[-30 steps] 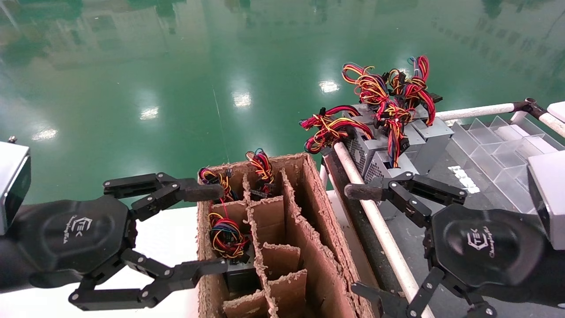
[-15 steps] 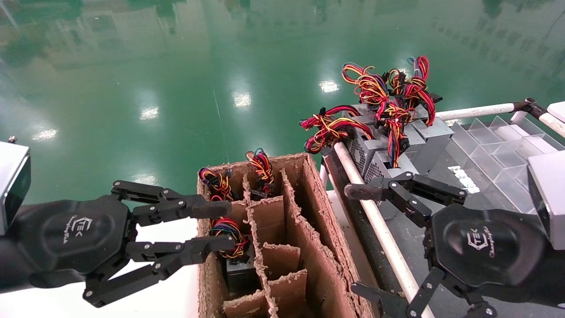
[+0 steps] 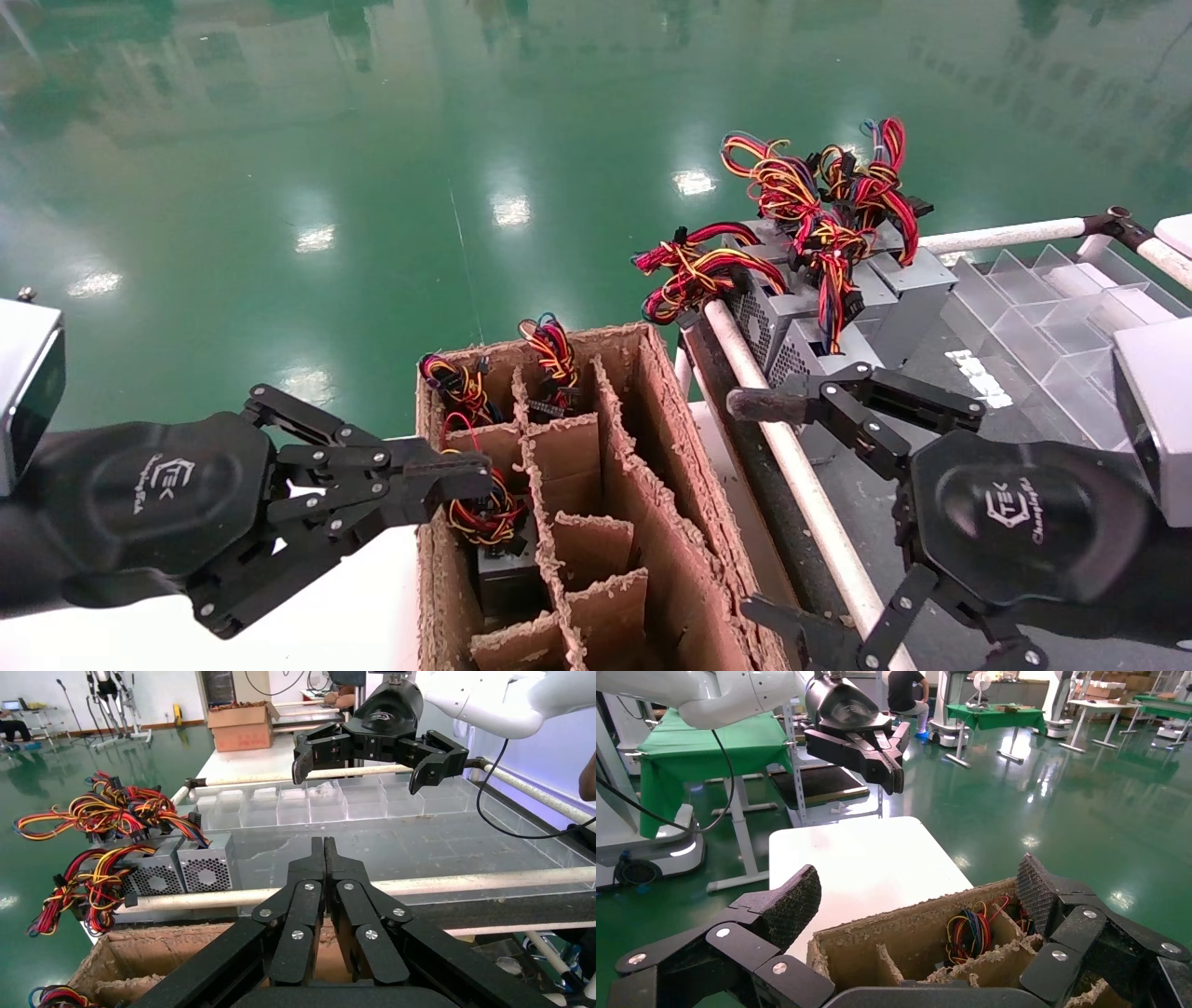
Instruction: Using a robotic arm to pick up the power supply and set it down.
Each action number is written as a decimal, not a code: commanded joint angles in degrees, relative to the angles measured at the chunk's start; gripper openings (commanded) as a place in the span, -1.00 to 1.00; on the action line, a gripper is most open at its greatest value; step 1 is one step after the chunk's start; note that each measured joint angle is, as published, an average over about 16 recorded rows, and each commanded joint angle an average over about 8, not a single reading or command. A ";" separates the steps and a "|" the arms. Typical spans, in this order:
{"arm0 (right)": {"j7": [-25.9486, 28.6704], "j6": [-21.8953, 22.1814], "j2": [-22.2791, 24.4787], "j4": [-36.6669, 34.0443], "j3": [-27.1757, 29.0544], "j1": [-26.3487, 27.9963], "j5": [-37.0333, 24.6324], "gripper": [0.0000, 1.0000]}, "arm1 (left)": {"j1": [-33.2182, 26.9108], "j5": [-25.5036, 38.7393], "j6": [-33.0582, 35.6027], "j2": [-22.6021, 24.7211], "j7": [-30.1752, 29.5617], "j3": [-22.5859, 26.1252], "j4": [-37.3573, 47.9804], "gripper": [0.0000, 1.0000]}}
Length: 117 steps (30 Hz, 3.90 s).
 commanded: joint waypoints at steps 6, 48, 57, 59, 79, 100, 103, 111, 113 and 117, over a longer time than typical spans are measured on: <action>0.00 0.00 0.00 0.00 0.00 0.00 0.00 1.00 | 0.00 0.00 0.00 0.00 0.00 0.00 0.00 1.00; 2.19 2.93 -20.03 -19.97 -15.55 18.66 -24.99 1.00 | -0.01 -0.01 -0.01 0.00 0.02 0.02 0.03 1.00; 2.15 2.90 -20.23 -20.15 -15.92 18.89 -25.72 1.00 | 0.00 -0.02 -0.01 0.00 0.02 0.02 0.04 1.00; 2.27 3.83 -20.59 -20.11 -16.34 18.93 -26.85 1.00 | 0.00 -0.02 -0.01 0.00 0.02 0.02 0.04 1.00; -0.27 11.72 -39.40 -37.97 -24.69 27.91 -41.05 1.00 | -0.01 -0.03 -0.01 0.00 0.03 0.03 0.06 1.00; -3.73 17.62 -43.50 -41.99 -36.06 28.92 -33.79 1.00 | -0.02 -0.04 -0.01 -0.01 0.04 0.04 0.06 1.00; -3.39 19.90 -43.52 -41.12 -38.46 28.72 -32.11 1.00 | -0.02 -0.04 -0.01 -0.01 0.04 0.05 0.06 1.00; -2.87 27.96 -43.52 -39.70 -44.16 28.09 -28.21 1.00 | -0.02 -0.04 -0.02 -0.01 0.04 0.05 0.06 1.00; -2.73 30.50 -43.51 -39.25 -45.41 27.81 -27.39 1.00 | -0.02 -0.04 -0.02 -0.01 0.04 0.05 0.06 1.00; -2.33 34.60 -43.48 -38.19 -47.76 27.42 -25.75 1.00 | -0.02 -0.04 -0.02 -0.01 0.04 0.05 0.06 1.00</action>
